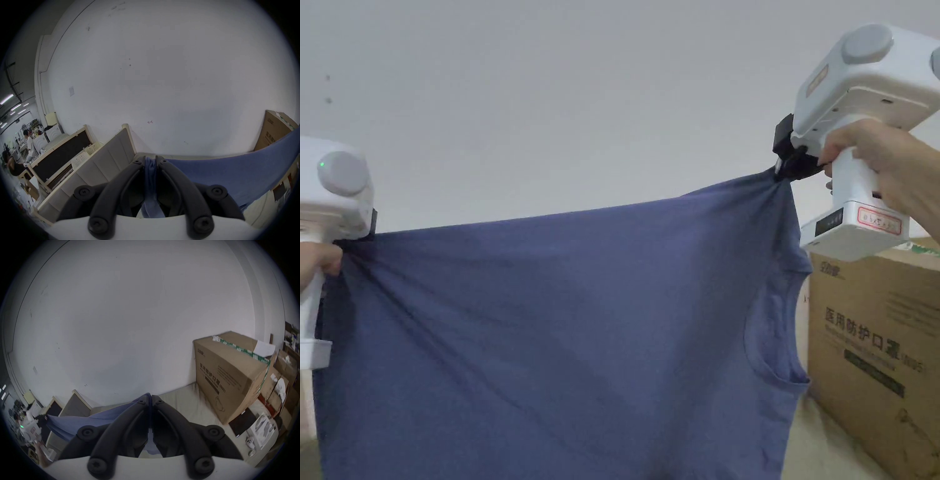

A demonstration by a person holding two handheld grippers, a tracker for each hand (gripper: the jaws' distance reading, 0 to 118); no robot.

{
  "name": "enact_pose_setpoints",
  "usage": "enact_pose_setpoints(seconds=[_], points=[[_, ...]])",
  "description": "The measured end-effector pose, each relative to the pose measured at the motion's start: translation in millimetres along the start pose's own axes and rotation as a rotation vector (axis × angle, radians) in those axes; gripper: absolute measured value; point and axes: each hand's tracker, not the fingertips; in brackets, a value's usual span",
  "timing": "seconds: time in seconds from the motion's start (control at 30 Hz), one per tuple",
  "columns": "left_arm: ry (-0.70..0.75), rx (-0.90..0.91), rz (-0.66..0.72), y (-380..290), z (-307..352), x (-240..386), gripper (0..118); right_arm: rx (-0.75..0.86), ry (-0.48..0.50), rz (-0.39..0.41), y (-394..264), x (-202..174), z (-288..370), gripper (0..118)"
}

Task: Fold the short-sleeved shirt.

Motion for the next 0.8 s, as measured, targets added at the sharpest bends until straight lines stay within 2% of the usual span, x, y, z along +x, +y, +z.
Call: enact_pose_setpoints(seconds=[0.07, 0.1, 0.23, 0.27, 0.4, 0.67, 0.8], points=[[0.014, 0.007, -0.006, 4, -7, 5, 11, -0.01, -0.048, 0.057, -1, -6, -8, 3], [0.031, 0.043, 0.029, 2, -9, 8, 11, -0.003, -0.042, 0.065, -5, -7, -12, 3], [0.075, 0.062, -0.051, -23, -31, 23, 11, -0.049, -0.047, 0.09, -30, 1, -43, 3], [0.069, 0.066, -0.022, -36, -39, 24, 11, -0.075, -0.053, 0.094, -40, 5, -55, 3], [0.04, -0.076, 0.003, -89, -88, 37, 11, -0.186, -0.073, 0.085, -91, 24, -112, 3], [0.078, -0.403, -0.131, -284, -194, 98, 11, -0.507, -0.163, 0.088, -265, 73, -263, 3], [0.072, -0.553, -0.063, -378, -238, 106, 11, -0.647, -0.179, 0.046, -352, 96, -312, 3]])
